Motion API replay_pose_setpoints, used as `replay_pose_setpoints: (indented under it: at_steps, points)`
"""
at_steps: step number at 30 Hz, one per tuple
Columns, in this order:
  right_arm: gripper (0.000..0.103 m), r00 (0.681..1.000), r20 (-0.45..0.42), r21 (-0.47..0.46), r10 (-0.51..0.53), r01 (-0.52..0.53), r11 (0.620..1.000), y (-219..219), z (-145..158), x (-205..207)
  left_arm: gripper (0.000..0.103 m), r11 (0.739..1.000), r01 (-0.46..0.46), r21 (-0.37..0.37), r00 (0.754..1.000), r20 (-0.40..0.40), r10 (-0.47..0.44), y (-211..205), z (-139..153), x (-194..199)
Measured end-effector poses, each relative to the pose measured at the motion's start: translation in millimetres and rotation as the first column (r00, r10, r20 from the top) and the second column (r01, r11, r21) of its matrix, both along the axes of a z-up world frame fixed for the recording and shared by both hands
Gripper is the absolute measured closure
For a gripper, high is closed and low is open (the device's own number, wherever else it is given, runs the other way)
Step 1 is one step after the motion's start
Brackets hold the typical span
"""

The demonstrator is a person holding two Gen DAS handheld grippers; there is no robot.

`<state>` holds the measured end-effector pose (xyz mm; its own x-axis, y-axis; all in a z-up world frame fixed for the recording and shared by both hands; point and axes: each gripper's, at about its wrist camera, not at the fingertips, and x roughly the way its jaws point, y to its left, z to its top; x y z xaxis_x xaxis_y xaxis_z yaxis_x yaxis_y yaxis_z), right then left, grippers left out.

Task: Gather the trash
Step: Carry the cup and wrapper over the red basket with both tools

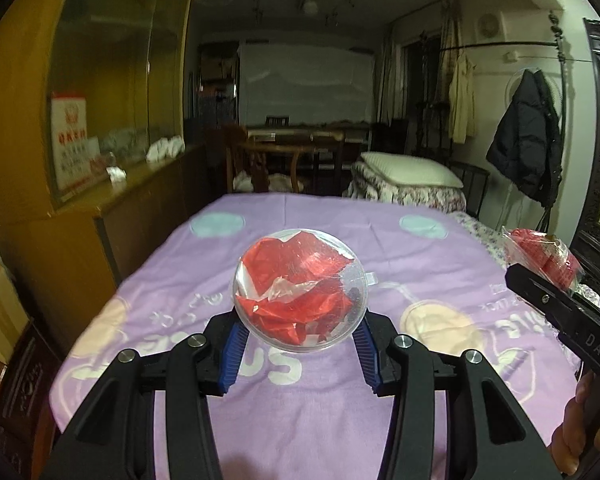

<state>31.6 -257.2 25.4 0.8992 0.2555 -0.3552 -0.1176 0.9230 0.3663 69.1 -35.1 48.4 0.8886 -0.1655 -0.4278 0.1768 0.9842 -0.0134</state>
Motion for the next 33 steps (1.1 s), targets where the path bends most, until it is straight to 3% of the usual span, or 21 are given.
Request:
replay_pose_setpoints:
  at_steps: [12, 18, 25, 28, 33]
  points:
    - [0.066, 0.969, 0.177, 0.004, 0.171, -0.174, 0.985, 50, 68, -87, 0.055, 1.0, 0.002, 0.013, 0.991, 0.137, -0.004, 41, 65, -121]
    - [0.065, 0.936, 0.198, -0.026, 0.291, -0.292, 0.956, 88, 85, -103, 0.055, 0.999, -0.041, 0.023, 0.992, 0.121, 0.038, 80, 74, -147]
    - [0.065, 0.903, 0.14, -0.054, 0.406, -0.403, 0.914, 143, 81, -98, 0.055, 0.985, -0.17, 0.042, 0.985, 0.03, 0.169, 156, 47, -152]
    - [0.065, 0.883, 0.09, -0.068, 0.461, -0.456, 0.887, 177, 74, -88, 0.055, 0.97, -0.236, 0.059, 0.971, -0.026, 0.237, 195, 25, -153]
    - [0.065, 0.832, -0.002, -0.109, 0.555, -0.552, 0.827, 239, 55, -78, 0.055, 0.942, -0.335, 0.025, 0.932, -0.138, 0.335, 267, -20, -158]
